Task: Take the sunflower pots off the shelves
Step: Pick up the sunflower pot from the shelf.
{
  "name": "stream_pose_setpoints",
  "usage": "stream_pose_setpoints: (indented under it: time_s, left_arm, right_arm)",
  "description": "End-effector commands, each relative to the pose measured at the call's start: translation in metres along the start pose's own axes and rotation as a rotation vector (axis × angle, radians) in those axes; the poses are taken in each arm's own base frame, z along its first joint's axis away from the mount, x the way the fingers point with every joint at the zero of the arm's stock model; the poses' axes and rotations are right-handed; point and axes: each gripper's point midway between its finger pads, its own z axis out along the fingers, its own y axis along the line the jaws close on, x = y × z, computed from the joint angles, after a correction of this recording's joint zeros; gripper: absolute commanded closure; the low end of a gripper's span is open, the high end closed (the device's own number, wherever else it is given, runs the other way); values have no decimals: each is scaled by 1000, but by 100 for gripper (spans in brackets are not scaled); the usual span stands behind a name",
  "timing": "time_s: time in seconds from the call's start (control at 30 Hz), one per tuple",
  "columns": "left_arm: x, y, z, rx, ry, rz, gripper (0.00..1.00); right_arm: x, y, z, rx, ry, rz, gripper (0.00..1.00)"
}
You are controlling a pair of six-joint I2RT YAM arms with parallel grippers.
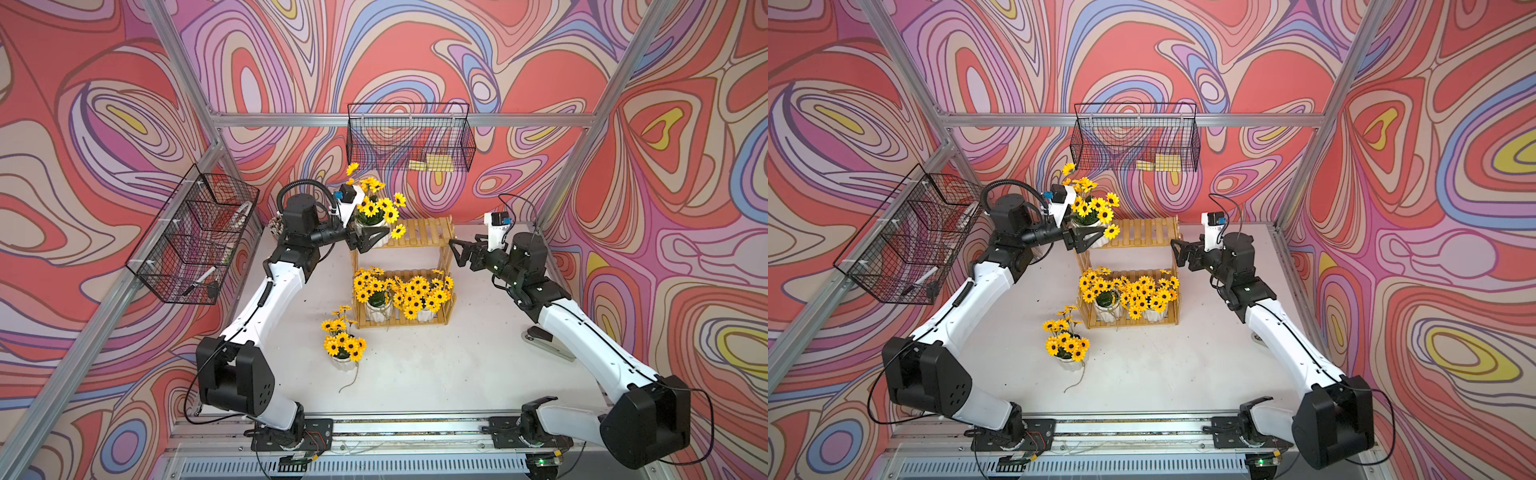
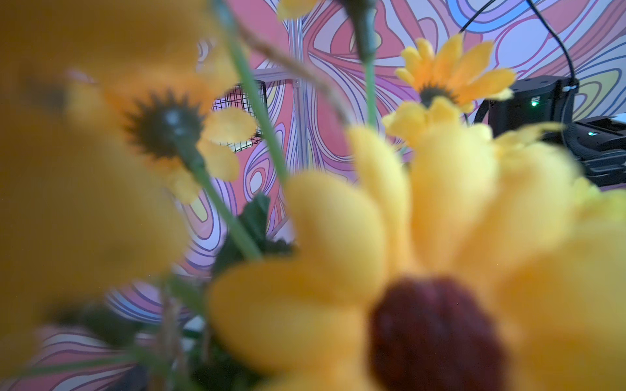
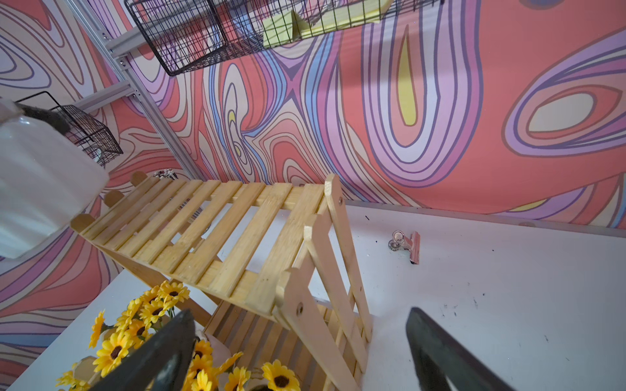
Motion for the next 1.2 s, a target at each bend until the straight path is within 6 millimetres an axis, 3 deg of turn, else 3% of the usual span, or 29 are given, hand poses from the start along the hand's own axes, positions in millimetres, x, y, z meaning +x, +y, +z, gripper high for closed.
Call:
stream_pose_setpoints:
  time_s: [0.0, 0.27, 0.67, 1.17]
  left_arm:
    - [-34, -26, -9, 44, -73, 101, 100]
    - [-29, -55, 2, 100, -52, 88, 100]
    - [-2, -114, 29, 184, -7, 83, 100]
    - [51, -172, 79, 279, 29, 17, 100]
  right_arm:
    - [-28, 8, -11, -14, -57, 13, 2]
    - [-53, 8, -11, -2, -109, 15, 2]
    - [-76, 2, -6, 51, -129, 85, 2]
    - [-102, -6, -2, 103, -159, 103, 2]
